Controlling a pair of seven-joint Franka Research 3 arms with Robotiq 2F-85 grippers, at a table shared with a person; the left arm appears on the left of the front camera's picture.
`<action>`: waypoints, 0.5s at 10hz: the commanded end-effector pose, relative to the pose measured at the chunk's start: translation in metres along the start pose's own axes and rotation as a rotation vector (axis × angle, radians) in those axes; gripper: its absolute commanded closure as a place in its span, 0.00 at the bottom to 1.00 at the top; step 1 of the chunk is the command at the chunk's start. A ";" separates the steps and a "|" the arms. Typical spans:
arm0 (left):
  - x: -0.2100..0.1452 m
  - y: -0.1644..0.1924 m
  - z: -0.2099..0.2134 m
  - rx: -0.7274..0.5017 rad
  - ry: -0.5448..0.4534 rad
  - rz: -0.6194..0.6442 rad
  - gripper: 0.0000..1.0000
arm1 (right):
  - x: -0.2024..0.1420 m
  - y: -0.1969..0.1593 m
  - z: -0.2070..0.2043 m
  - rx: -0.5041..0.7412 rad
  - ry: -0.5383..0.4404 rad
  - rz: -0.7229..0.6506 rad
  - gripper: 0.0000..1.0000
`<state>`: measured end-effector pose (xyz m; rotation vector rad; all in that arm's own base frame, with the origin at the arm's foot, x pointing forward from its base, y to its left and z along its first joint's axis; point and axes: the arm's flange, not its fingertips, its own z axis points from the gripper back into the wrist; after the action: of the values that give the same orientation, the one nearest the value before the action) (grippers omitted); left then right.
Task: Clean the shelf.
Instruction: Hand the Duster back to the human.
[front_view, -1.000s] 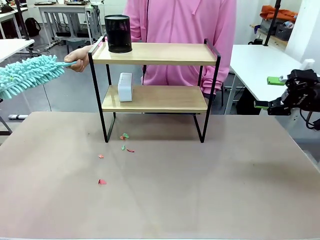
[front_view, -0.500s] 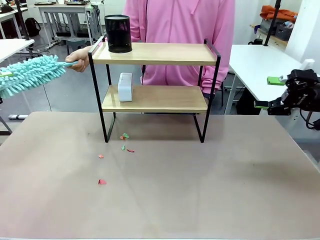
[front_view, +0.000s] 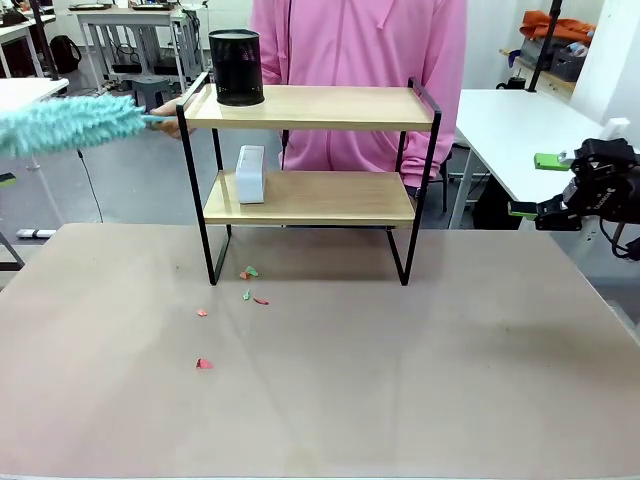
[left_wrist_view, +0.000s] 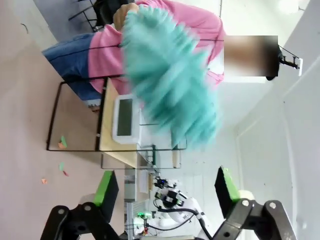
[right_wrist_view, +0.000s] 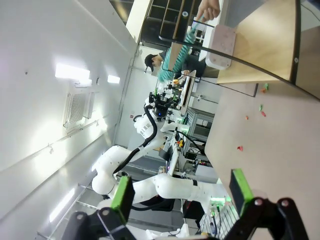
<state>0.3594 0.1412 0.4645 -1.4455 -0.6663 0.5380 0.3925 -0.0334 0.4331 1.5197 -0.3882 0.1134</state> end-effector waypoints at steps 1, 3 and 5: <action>-0.033 -0.004 -0.015 -0.083 0.053 0.042 0.00 | 0.002 0.004 0.003 0.001 0.018 -0.005 0.00; -0.066 0.013 -0.072 -0.106 0.196 0.115 0.00 | 0.002 0.004 0.003 0.001 0.018 -0.005 0.00; -0.106 0.042 -0.126 0.006 0.390 0.142 0.00 | 0.002 0.004 0.003 0.001 0.018 -0.005 0.00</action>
<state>0.3988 0.0048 0.4345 -1.5806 -0.3253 0.3743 0.3925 -0.0333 0.4332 1.5198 -0.3880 0.1138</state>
